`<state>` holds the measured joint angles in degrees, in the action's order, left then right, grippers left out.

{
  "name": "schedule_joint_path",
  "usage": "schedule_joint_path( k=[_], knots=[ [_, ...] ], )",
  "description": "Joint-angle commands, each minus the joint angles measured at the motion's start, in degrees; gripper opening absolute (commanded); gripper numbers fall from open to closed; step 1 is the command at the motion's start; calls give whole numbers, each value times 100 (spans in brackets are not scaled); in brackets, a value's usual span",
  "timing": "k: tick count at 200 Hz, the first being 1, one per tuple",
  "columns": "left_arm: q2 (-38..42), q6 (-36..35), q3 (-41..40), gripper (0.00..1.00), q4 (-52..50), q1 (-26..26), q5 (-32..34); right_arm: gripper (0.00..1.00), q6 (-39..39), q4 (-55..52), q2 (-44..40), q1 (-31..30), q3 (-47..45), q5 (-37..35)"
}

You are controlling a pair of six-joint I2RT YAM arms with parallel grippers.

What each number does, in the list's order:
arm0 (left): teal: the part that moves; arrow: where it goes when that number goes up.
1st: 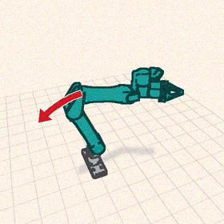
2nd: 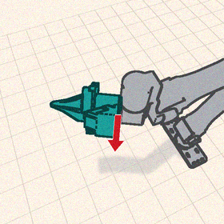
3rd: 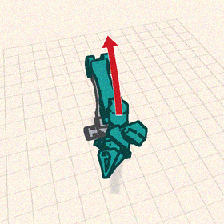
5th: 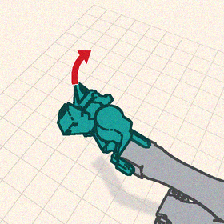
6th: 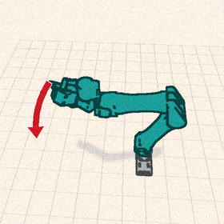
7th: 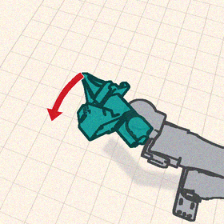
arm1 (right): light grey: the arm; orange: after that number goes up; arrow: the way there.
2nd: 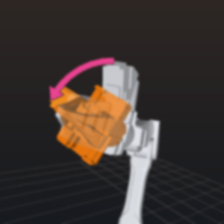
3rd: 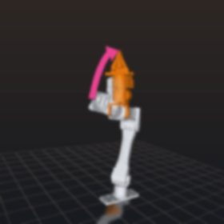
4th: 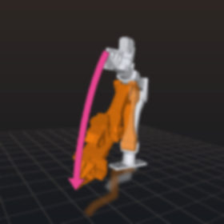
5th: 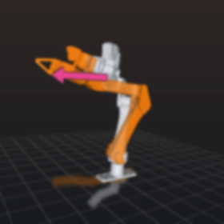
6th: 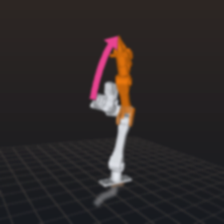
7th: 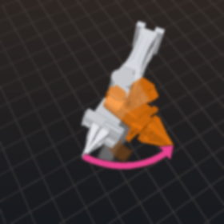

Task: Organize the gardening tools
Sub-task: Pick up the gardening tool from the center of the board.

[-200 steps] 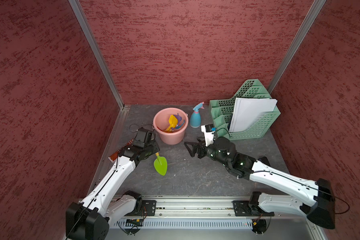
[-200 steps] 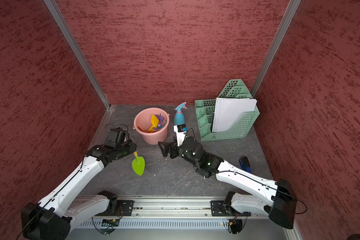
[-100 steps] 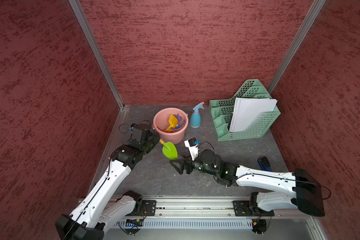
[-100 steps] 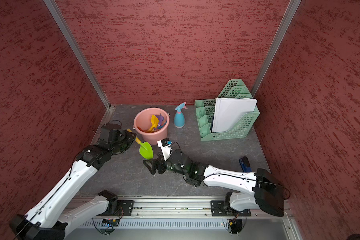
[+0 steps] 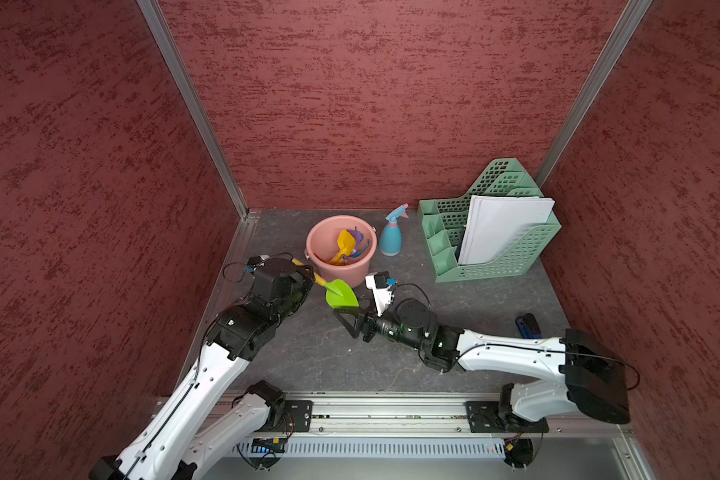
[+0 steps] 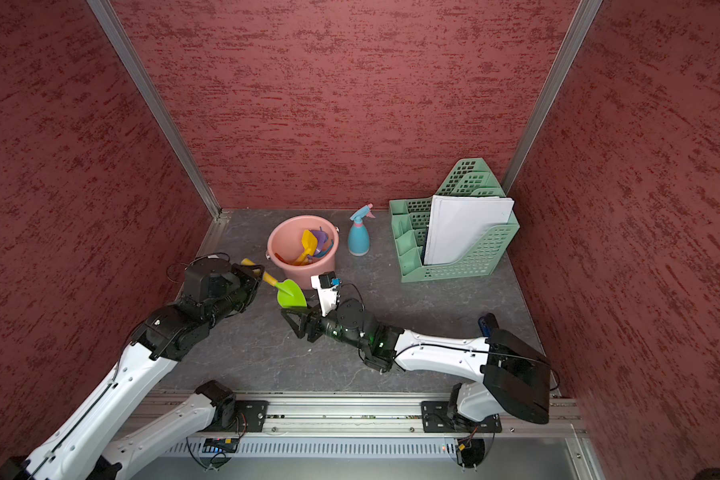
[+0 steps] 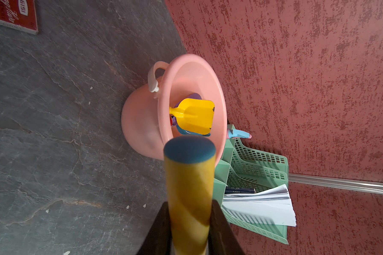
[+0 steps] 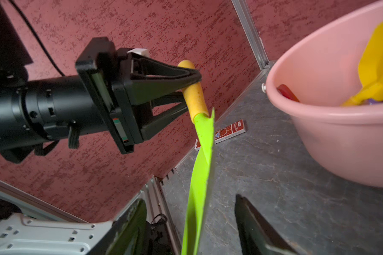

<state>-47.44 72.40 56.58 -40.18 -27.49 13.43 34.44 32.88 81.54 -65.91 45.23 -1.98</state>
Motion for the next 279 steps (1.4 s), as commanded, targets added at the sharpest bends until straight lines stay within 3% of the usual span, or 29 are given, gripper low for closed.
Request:
schedule_joint_path(
  k=[1,39,61,85,112,120,123,126,162,207,249,279],
  knots=[
    [70,54,2,0,-94,-71,277,50,3,210,82,-27,125,-196],
    [146,64,-51,0,-61,-117,335,23,33,144,20,-27,87,-337],
    [177,54,-100,0,-34,-151,305,0,37,97,-15,-27,101,-395],
    [200,-26,-129,0,7,-187,261,0,21,-254,-48,-27,237,-410],
    [246,-402,-96,54,-5,-187,170,0,21,-884,-247,-27,342,-501],
    [237,-598,-44,80,-48,-187,121,0,13,-1237,-354,-27,407,-575],
    [238,-672,-9,96,-71,-187,103,0,-3,-1414,-416,-27,450,-593],
    [234,-749,20,100,-101,-187,97,0,-17,-1519,-443,-27,469,-604],
    [238,-1966,434,100,-336,-183,-214,0,-384,-3592,-1076,-22,1053,-722],
    [68,-4585,1130,100,-649,-191,-1255,0,-1153,-6835,-1304,138,2754,-546],
    [618,-6526,691,100,-354,-248,-2362,0,-1707,-9410,-849,326,4659,-312],
    [798,-7530,526,100,-497,-292,-3047,0,-2002,-10395,-546,443,5671,149]
  ],
)
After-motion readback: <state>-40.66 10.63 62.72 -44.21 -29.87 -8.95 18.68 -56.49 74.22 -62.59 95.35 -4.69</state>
